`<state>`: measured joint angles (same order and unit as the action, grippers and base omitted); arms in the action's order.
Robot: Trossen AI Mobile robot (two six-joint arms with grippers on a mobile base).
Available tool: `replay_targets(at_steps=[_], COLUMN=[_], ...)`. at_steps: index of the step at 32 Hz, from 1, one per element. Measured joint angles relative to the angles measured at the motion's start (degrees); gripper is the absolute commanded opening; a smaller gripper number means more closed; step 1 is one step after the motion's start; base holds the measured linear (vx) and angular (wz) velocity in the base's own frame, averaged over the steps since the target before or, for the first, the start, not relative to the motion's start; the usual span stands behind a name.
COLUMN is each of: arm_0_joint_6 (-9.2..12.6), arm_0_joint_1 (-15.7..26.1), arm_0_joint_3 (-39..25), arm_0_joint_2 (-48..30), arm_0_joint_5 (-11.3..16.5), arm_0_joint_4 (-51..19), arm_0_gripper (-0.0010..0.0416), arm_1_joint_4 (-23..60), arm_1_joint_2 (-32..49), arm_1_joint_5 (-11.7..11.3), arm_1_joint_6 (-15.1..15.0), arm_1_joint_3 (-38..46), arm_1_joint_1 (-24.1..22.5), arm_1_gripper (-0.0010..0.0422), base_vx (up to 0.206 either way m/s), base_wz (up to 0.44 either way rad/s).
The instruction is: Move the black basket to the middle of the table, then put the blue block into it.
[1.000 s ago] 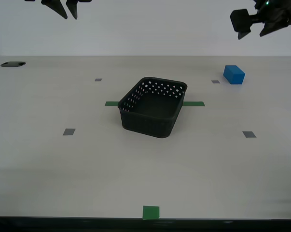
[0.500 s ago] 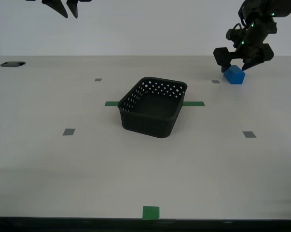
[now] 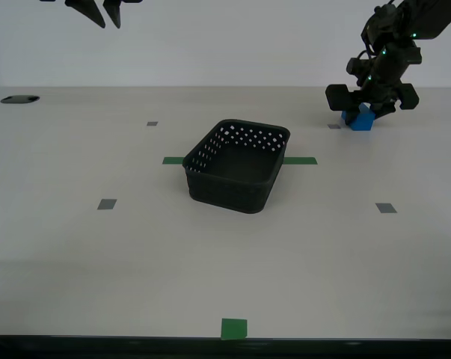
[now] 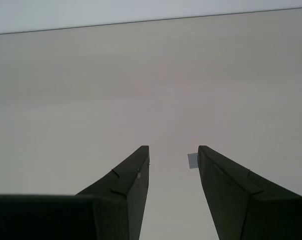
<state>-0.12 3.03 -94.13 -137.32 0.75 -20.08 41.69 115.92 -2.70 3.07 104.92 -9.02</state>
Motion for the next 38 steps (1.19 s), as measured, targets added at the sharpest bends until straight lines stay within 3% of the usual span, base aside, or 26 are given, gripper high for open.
replay_targets(at_steps=[5,13,18,24,34,38], arm_0_joint_6=[0.13,0.20,0.15,-0.42,0.61,1.05], arm_0_joint_1=[0.04,0.33,2.56,10.71,32.41,37.44], arm_0_joint_3=[0.02,0.39,0.33,0.33,0.48,1.38], arm_0_joint_2=[1.31,11.82,18.75,23.10,23.47,23.43], arm_0_joint_5=[-0.15,-0.22,5.07,5.79,5.79,5.77], arm_0_joint_4=[-2.69,-13.29,-18.99,-23.26,-27.12,-30.08], arm_0_gripper=[-0.0003,-0.0001,-0.0001,-0.0001,-0.0001,0.0000], arm_1_joint_4=[-0.02,-0.28,-0.79,-1.20,-2.08,-2.43], arm_1_joint_2=[0.00,0.00,0.00,0.00,0.00,0.00], arm_1_joint_5=[0.00,0.00,0.00,0.02,0.02,0.02], arm_1_joint_6=[0.00,0.00,-0.02,-0.02,-0.02,-0.02], arm_1_joint_3=[0.00,0.00,0.00,0.00,0.00,0.00], arm_1_joint_1=[0.00,0.00,0.00,0.00,0.00,0.00], arm_1_gripper=[0.0128,0.0128,0.0128,0.0128,0.0128,0.0128], base_vx=[0.000,0.000,0.000,0.000,0.000,0.000], base_wz=[0.000,0.000,0.000,0.000,0.000,0.000])
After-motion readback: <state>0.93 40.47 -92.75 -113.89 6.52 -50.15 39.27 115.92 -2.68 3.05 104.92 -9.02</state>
